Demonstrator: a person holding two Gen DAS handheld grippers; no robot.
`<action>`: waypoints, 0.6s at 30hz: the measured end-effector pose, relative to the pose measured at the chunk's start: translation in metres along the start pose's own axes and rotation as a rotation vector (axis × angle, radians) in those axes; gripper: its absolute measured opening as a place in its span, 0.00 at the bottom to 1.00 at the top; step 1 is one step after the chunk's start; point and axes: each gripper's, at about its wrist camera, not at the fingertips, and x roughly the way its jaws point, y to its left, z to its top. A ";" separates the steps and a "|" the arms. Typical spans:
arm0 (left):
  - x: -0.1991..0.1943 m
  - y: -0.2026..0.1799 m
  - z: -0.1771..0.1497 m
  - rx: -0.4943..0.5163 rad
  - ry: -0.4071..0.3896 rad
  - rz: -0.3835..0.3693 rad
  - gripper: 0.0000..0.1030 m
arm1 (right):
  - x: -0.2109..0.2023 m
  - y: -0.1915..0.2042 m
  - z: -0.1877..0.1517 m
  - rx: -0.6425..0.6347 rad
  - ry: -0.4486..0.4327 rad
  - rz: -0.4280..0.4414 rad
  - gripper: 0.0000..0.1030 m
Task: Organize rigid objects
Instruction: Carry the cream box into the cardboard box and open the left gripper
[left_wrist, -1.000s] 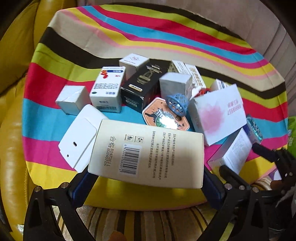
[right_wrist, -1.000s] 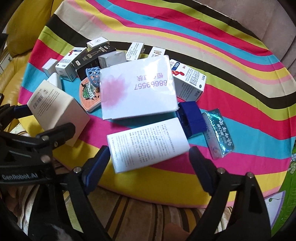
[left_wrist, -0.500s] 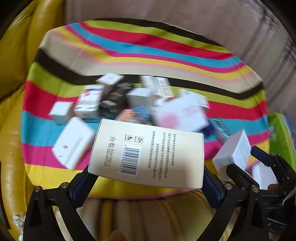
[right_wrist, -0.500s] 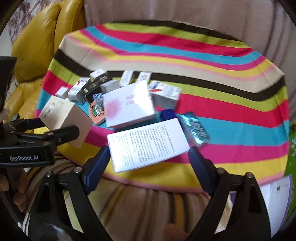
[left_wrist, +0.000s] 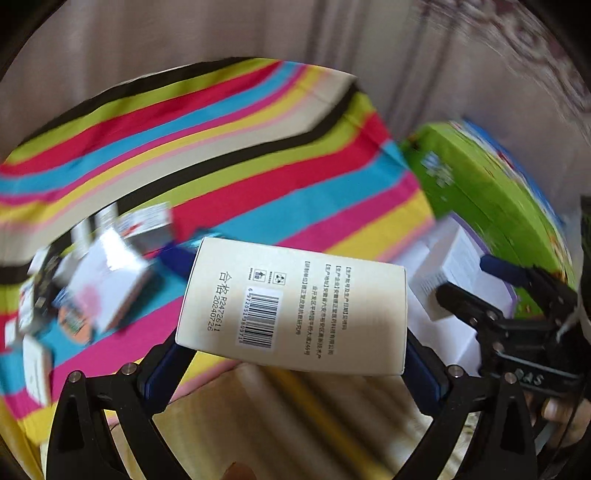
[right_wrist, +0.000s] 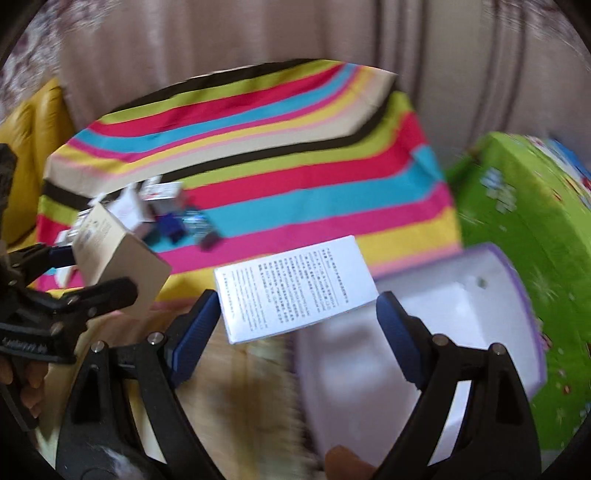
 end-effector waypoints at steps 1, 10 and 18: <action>0.004 -0.011 0.002 0.029 0.004 -0.008 0.98 | -0.001 -0.010 -0.003 0.015 0.004 -0.020 0.85; 0.034 -0.095 0.008 0.241 0.020 -0.096 0.99 | 0.004 -0.090 -0.039 0.169 0.073 -0.131 0.85; 0.050 -0.120 0.002 0.320 0.095 -0.185 1.00 | 0.010 -0.120 -0.061 0.266 0.129 -0.172 0.92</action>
